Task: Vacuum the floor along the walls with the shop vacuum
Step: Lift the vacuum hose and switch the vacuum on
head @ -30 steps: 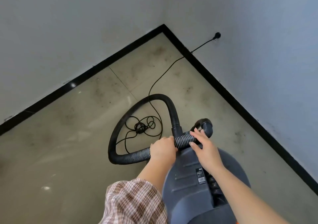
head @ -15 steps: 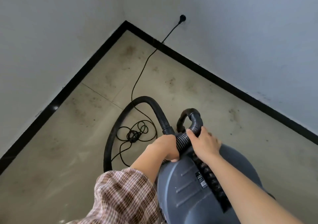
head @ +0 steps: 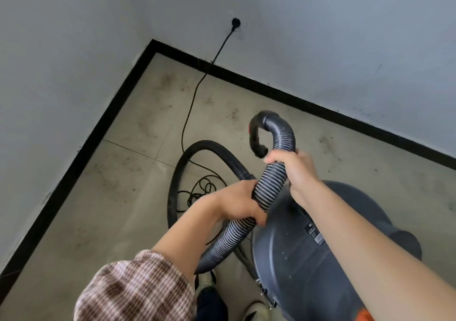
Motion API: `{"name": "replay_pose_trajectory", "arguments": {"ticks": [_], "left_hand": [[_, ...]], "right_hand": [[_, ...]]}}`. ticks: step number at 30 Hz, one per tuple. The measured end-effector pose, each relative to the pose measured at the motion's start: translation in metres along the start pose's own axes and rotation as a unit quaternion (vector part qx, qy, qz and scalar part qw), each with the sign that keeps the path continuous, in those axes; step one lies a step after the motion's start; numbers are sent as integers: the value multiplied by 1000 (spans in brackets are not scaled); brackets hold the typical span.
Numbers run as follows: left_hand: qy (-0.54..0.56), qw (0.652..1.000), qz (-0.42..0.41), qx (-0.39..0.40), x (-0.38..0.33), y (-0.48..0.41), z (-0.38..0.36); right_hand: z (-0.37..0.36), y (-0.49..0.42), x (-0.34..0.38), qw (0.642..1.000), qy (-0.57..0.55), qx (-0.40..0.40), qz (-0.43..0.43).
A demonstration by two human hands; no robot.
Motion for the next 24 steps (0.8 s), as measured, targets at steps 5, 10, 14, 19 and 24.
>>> {"name": "replay_pose_trajectory", "arguments": {"ticks": [5,10,14,19,24], "left_hand": [[-21,999,-4,-26,-6,66,12],[-29,996,-5,-88,-1,155,12],[-35,986,8,-165,22,230,4],[-33,971,43,-233,73,315,-8],[-27,957,59,-283,118,379,-6]], "right_hand": [[-11,46,53,991,-33,62,111],[-23,112,106,974,-61,130,173],[-47,167,138,962,-81,199,170],[-93,240,156,948,-57,267,165],[-130,289,154,937,-39,310,156]]}}
Point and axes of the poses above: each hand's wrist, its own y-axis away from the middle knuckle, its own z-axis out of the back of the hand, x = y × z, the point moved 3 cm from there along -y, towards the middle knuckle, and after that the axes turned 14 degrees about z, right-handed, at the moved point
